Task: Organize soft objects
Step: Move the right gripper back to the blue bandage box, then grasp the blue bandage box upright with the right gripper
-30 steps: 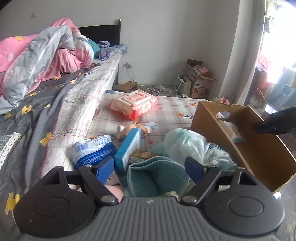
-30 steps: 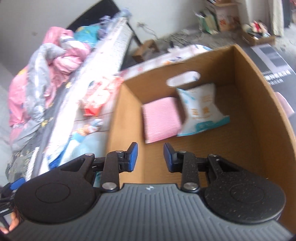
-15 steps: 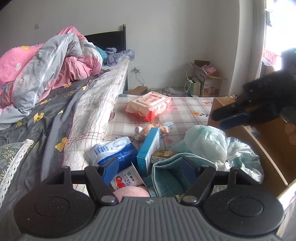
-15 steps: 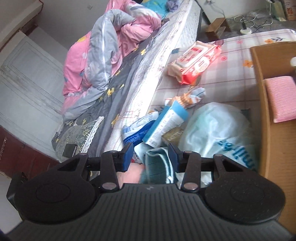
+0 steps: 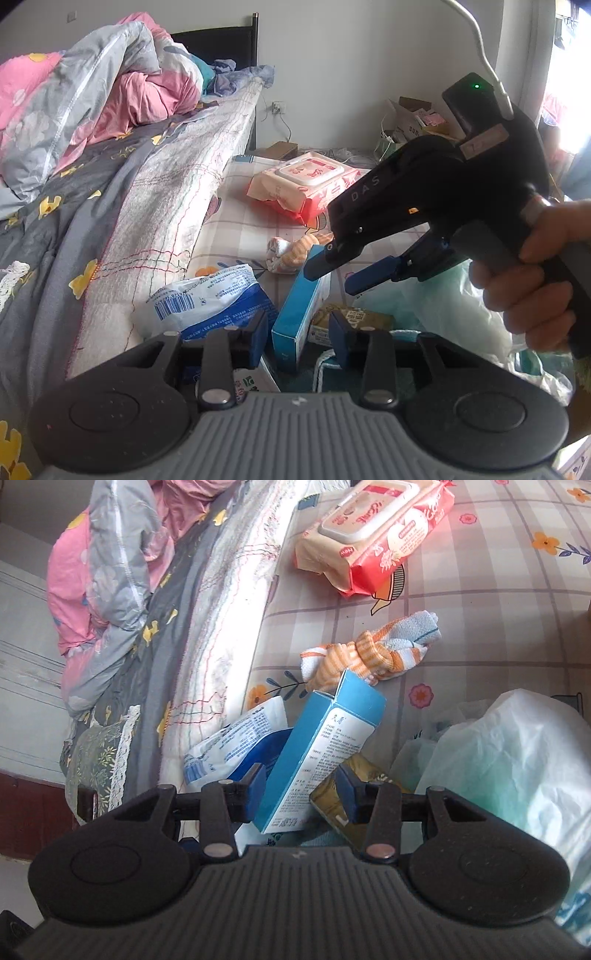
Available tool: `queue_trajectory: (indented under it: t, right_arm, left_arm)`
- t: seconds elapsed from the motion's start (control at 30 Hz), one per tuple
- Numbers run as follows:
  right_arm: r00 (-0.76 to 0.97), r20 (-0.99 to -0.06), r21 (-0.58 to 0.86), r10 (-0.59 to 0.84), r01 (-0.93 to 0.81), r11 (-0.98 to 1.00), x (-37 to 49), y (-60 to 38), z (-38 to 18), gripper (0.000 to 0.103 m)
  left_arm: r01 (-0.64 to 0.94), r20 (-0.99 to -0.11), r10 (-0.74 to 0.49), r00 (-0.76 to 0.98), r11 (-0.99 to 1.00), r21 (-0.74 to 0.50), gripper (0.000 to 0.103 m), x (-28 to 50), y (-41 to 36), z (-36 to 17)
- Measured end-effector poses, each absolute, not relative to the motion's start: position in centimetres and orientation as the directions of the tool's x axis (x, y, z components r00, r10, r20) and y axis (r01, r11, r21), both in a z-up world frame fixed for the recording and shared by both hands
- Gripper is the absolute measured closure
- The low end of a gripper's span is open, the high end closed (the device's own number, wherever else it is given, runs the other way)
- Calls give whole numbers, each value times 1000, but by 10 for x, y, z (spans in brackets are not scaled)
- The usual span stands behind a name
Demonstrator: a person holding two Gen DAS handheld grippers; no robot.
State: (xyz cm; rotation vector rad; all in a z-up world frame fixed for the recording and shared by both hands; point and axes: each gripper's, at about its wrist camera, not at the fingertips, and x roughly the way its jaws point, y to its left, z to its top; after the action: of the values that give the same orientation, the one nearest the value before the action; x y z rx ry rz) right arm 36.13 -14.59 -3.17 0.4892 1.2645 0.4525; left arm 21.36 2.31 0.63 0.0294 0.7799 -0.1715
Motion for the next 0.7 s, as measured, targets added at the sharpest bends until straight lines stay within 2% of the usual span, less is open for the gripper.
queue_trajectory:
  t: [0.23, 0.4, 0.47, 0.7]
  right_arm:
    - [237, -788, 581, 568, -21, 814, 379, -133, -54, 62]
    - [270, -772, 589, 576, -36, 807, 378, -135, -48, 80]
    - [286, -760, 597, 584, -48, 801, 376, -138, -43, 96]
    - [302, -758, 598, 578, -32, 801, 369, -156, -38, 99]
  left_arm:
    - [159, -720, -172, 673, 983, -86, 71, 226, 26, -2]
    - [170, -714, -195, 672, 980, -108, 71, 218, 28, 3]
    - [170, -712, -205, 672, 978, -121, 71, 213, 30, 6]
    - [155, -708, -207, 675, 978, -138, 70, 199, 37, 9]
